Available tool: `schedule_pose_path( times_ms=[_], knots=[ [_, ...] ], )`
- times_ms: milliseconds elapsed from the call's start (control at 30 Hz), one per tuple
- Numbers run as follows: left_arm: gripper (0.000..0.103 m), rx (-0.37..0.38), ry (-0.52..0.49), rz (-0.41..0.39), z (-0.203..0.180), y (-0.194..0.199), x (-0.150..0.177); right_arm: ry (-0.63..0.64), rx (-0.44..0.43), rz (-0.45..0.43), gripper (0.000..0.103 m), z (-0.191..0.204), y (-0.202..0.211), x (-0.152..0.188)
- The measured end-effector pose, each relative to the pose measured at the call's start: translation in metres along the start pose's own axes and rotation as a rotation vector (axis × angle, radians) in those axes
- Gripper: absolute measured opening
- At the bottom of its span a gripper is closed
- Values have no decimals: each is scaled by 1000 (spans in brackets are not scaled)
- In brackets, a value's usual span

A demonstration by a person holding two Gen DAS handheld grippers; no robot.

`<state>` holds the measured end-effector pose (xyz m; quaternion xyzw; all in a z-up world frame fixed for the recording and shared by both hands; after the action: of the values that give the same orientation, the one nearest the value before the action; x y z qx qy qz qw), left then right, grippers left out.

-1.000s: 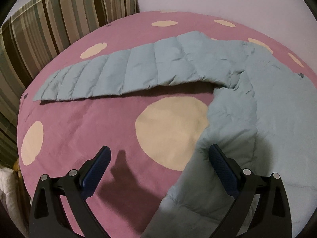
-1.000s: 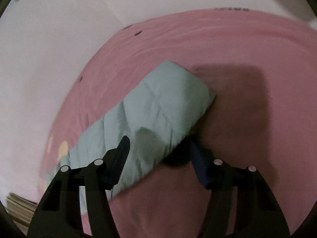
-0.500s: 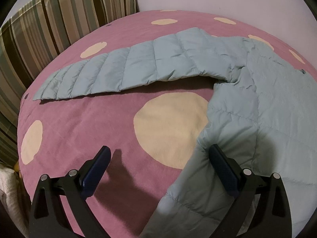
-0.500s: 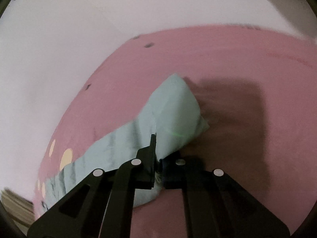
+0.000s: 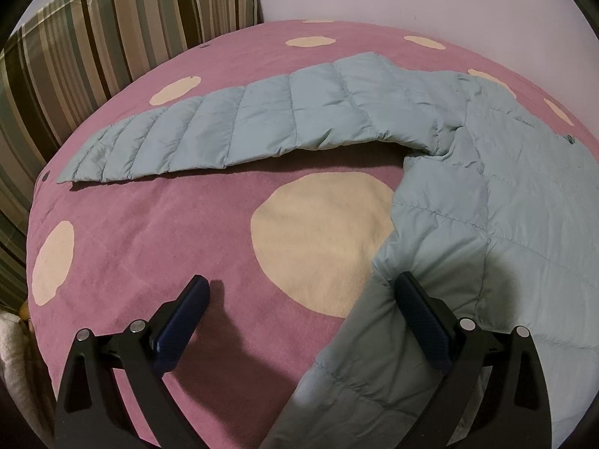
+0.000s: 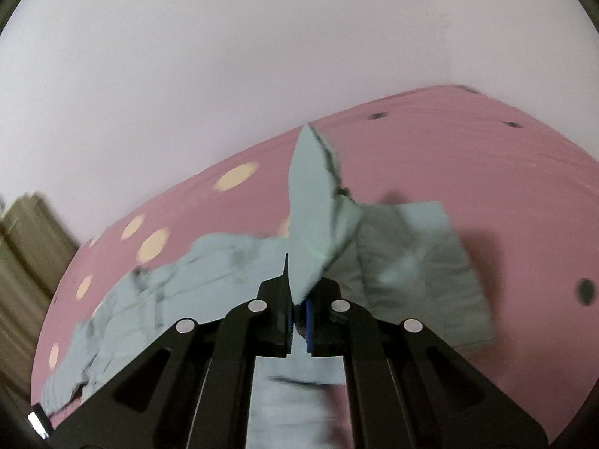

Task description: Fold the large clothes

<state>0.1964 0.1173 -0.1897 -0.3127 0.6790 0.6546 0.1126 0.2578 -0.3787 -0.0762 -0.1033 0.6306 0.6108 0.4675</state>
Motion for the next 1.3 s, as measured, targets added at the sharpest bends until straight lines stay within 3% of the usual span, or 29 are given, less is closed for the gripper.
schedule_pose_path(
  times_ms=[233,467,733,1067,1233,1300],
  knots=[
    [99,5,7,3,0,-1,0,225,-114,48,4,141,-2,51],
    [99,14,15,4,0,-2,1,385,-161,122,4,215,-17,99],
    [99,24,21,5,3,-3,2,554,-153,208,6,248,-33,153],
    [99,25,22,6,3,-4,3,608,-176,256,10,263,-35,176],
    [99,24,21,6,3,-4,3,620,-226,272,37,271,-29,182],
    [99,23,20,6,2,-4,3,636,-245,269,42,274,-24,185]
  ],
)
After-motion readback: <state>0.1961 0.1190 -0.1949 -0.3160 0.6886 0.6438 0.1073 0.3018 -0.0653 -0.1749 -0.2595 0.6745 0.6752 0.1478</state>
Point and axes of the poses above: each gripper's, at about its wrist camera, not at the fingertips, and y roughly against the way its jaws point, z to its left, x to its underside, the point moved 3 cm from there along -y, roughly the way its jaws point, and after that the axes turned 14 degrees about x, right-handed, at the moved point
